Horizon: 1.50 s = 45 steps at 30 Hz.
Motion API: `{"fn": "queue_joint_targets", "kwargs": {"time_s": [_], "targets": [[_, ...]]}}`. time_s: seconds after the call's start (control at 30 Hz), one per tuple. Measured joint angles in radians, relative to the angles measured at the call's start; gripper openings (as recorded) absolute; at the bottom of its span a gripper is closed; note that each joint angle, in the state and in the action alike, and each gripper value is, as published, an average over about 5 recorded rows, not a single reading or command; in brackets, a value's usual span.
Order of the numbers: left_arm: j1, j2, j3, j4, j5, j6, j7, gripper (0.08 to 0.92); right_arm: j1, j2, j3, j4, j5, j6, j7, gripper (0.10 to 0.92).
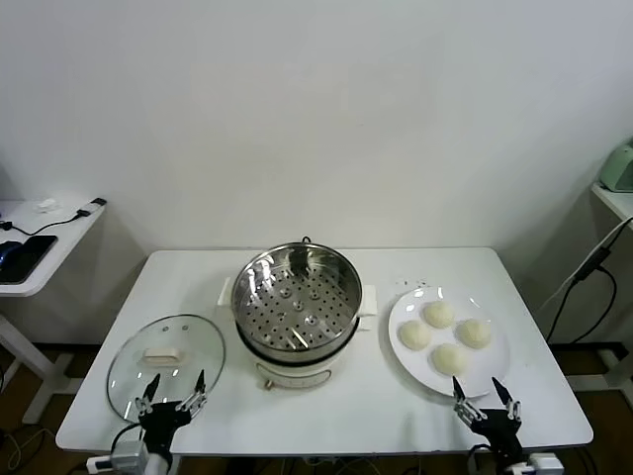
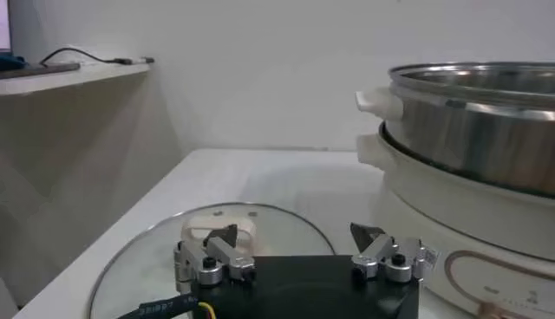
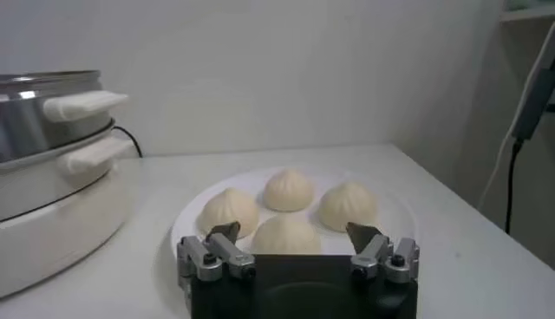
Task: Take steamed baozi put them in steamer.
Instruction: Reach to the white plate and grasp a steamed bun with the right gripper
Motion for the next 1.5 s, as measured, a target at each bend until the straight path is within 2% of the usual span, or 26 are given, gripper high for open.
{"fn": "queue_joint_targets", "kwargs": {"time_s": [0.27, 0.43, 0.63, 0.83, 0.97, 1.13, 1.3, 1.5], "targets": [[-0.006, 0.005, 0.011, 0.006, -0.001, 0.000, 0.000, 0.823, 0.256, -0.125, -0.060, -0.088, -0.016, -0.117, -0.037, 0.823], [-0.013, 0.012, 0.013, 0.007, -0.004, 0.000, 0.002, 0.823, 0.509, -0.261, -0.219, -0.190, -0.059, -0.167, -0.134, 0.823], [-0.014, 0.015, 0.018, 0.004, -0.004, -0.001, 0.003, 0.823, 0.884, -0.434, -0.560, -0.335, -0.133, -0.156, -0.385, 0.823], [-0.005, 0.019, 0.024, 0.007, -0.002, -0.011, 0.004, 0.823, 1.282, -0.530, -0.959, -0.499, -0.199, -0.044, -0.715, 0.823], [-0.003, 0.024, 0.026, 0.007, -0.002, -0.015, 0.004, 0.823, 1.546, -0.548, -1.226, -0.597, -0.228, 0.022, -0.902, 0.823], [-0.009, 0.029, 0.022, 0.009, -0.003, -0.016, 0.005, 0.823, 1.814, -0.532, -1.540, -0.684, -0.244, 0.057, -1.049, 0.823], [-0.016, 0.032, 0.018, 0.014, -0.004, -0.019, 0.006, 0.823, 1.948, -0.498, -1.746, -0.753, -0.239, 0.042, -1.112, 0.823], [-0.020, 0.030, 0.018, 0.022, -0.005, -0.022, 0.007, 0.823, 1.959, -0.440, -1.835, -0.831, -0.227, -0.011, -1.121, 0.823]]}}
